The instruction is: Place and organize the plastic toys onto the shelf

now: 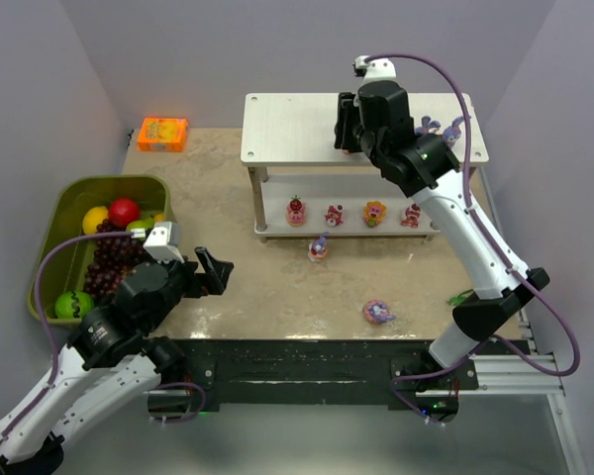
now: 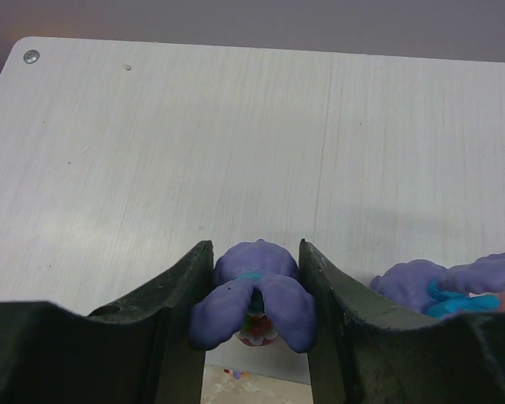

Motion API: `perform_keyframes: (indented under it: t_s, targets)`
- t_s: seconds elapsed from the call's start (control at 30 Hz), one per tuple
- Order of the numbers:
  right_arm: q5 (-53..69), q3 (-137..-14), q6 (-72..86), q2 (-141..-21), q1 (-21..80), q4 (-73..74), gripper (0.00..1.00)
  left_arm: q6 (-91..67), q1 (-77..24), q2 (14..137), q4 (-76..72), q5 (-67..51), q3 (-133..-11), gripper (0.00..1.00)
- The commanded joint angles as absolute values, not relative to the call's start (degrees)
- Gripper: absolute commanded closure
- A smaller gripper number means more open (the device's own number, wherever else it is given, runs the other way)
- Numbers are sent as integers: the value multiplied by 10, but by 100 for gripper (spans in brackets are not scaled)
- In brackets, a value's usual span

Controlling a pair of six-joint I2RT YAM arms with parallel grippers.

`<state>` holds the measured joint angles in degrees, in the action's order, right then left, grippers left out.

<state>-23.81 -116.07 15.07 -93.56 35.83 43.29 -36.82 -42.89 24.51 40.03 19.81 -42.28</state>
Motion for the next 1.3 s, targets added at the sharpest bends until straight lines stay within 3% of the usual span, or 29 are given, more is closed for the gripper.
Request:
perform_keyframes:
  t_s: [0.0,0.2,0.43,1.27]
  targets:
    - [-215,-1153,155,-913,359,476,64,-368,-432,249,386,208,-420,0]
    - [-228,-1155,150,-912,359,483,60,-367,-432,250,386,208,-420,0]
    - [-235,-1132,145,-909,359,454,35,-368,-432,249,388,209,-421,0]
    - [-200,-1140,146,-849,359,417,27,-369,-432,248,388,209,-420,1]
